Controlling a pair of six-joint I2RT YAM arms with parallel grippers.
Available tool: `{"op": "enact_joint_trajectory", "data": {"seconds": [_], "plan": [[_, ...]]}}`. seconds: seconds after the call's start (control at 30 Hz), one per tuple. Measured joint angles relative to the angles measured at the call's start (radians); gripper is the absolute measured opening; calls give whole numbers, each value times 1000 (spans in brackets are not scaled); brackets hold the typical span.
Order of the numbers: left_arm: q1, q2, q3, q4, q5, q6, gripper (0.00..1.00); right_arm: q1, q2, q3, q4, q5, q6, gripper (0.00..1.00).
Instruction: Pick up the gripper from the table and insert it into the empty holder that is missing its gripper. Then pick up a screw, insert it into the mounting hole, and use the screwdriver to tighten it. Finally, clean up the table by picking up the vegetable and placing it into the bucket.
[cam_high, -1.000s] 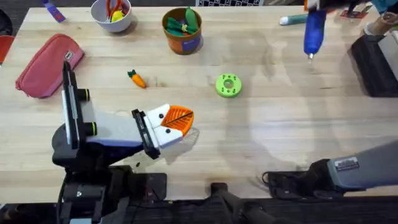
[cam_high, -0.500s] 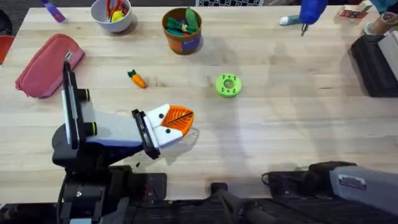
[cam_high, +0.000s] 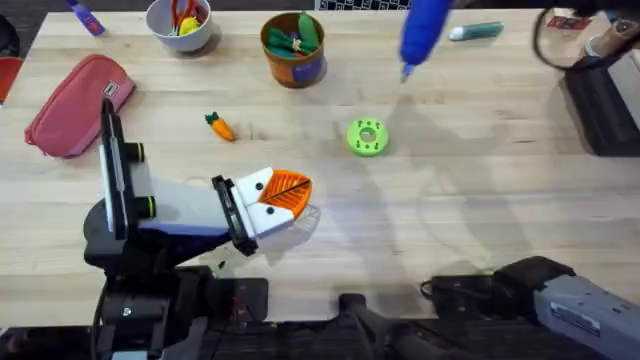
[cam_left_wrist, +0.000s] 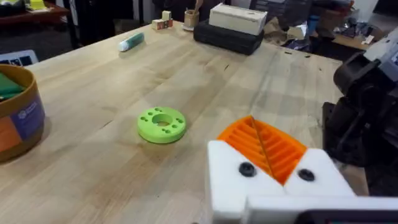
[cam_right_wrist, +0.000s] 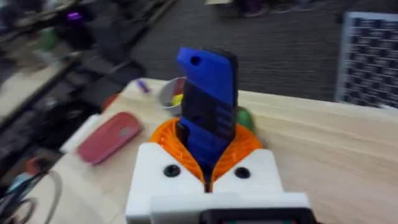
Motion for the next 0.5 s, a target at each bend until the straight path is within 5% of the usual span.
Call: {"op": "enact_joint_trajectory", "data": {"seconds": [0.27, 0.5], "plan": [[0, 0, 0, 0, 0, 0, 6, 186, 55, -17, 208, -220, 35, 23], [0, 0, 0, 0, 0, 0, 6, 321, 68, -22, 355, -270, 15, 23]]}}
